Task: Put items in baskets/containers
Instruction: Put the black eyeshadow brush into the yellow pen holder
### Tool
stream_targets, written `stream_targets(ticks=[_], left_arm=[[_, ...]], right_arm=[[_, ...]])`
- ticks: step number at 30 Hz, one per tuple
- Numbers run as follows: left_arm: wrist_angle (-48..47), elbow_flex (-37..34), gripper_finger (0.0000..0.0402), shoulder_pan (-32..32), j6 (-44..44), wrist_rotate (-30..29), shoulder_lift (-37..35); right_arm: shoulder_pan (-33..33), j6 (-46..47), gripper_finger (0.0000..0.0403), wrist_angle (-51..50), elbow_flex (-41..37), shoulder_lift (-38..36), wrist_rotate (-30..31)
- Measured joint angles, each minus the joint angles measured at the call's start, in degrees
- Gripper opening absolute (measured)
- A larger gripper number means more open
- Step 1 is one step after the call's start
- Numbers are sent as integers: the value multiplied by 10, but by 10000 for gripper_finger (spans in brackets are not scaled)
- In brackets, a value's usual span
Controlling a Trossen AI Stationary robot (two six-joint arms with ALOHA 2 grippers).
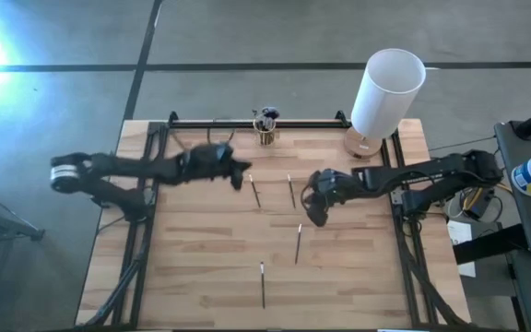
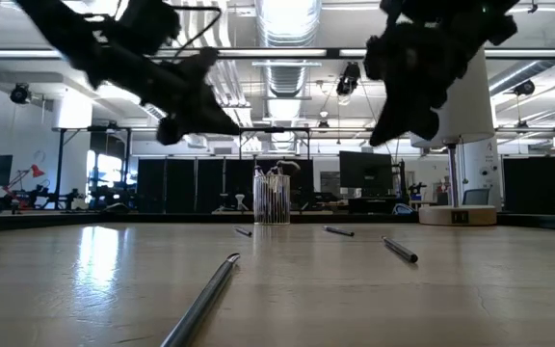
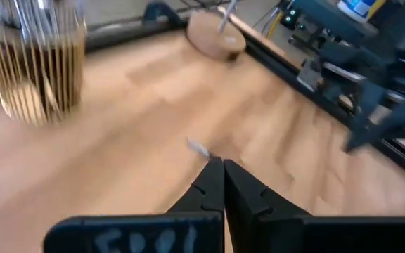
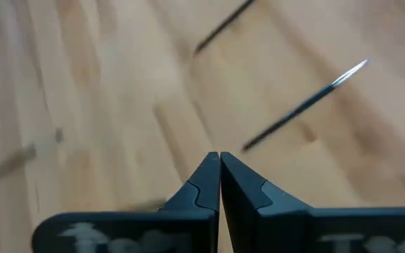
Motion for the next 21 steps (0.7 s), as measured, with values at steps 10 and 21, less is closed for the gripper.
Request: stream_targets(ticks=[10, 21], left_arm=[[-3, -112, 0, -186, -139, -217, -67], [-7, -128, 0, -206, -153, -193, -66]], right_arm=[[-21, -253, 38, -3, 3, 110, -164], [-15, -497, 136, -126, 143, 262, -155]])
